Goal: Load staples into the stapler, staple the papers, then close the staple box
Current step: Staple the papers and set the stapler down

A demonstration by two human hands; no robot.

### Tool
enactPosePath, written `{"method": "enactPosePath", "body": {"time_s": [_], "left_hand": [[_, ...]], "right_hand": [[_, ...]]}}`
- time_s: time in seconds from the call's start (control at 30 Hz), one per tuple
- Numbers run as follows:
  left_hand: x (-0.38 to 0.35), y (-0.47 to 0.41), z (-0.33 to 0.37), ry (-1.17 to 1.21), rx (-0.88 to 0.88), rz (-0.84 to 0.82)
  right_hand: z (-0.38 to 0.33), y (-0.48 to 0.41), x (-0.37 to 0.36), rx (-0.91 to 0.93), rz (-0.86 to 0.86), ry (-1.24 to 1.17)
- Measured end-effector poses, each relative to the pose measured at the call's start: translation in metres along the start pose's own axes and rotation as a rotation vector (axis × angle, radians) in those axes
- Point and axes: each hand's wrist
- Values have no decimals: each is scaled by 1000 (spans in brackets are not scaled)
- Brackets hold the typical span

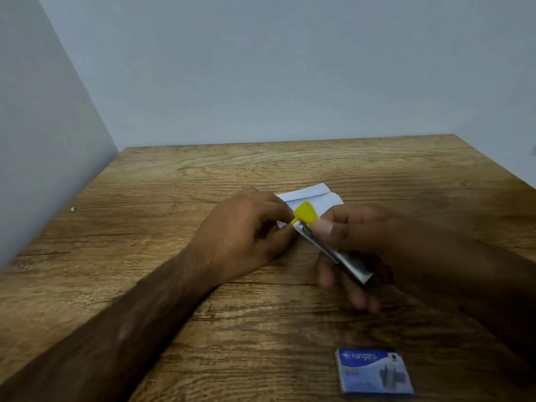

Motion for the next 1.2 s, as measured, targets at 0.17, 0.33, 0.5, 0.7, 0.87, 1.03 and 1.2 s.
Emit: {"method": "enactPosePath", "body": {"time_s": [0.17, 0.33, 0.5, 0.7, 0.87, 1.03, 1.2], "left_hand": [[-5, -1, 1, -46, -14, 36], [-6, 1, 4, -124, -17, 195], [-5, 0, 10, -278, -98, 292], [-5, 4, 19, -447, -218, 381], [-1, 4, 24, -539, -289, 442], [-3, 1, 29, -582, -341, 524], [-7, -1, 28, -613, -366, 547]], "right_hand": [[0, -1, 20, -167, 78, -176], [4, -2, 25, -97, -8, -237], [2, -5, 24, -72, -66, -385], [2, -7, 22, -156, -98, -432], [3, -8, 22, -114, -55, -388], [4, -7, 18, -35, -35, -317], [2, -10, 12, -32, 75, -333]]}}
Point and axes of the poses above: each hand's wrist, its own y-axis away from the middle knuckle, its own x-axis out of the back of the hand, z = x × y, and after that the axes turned 15 degrees about -y, right-handed
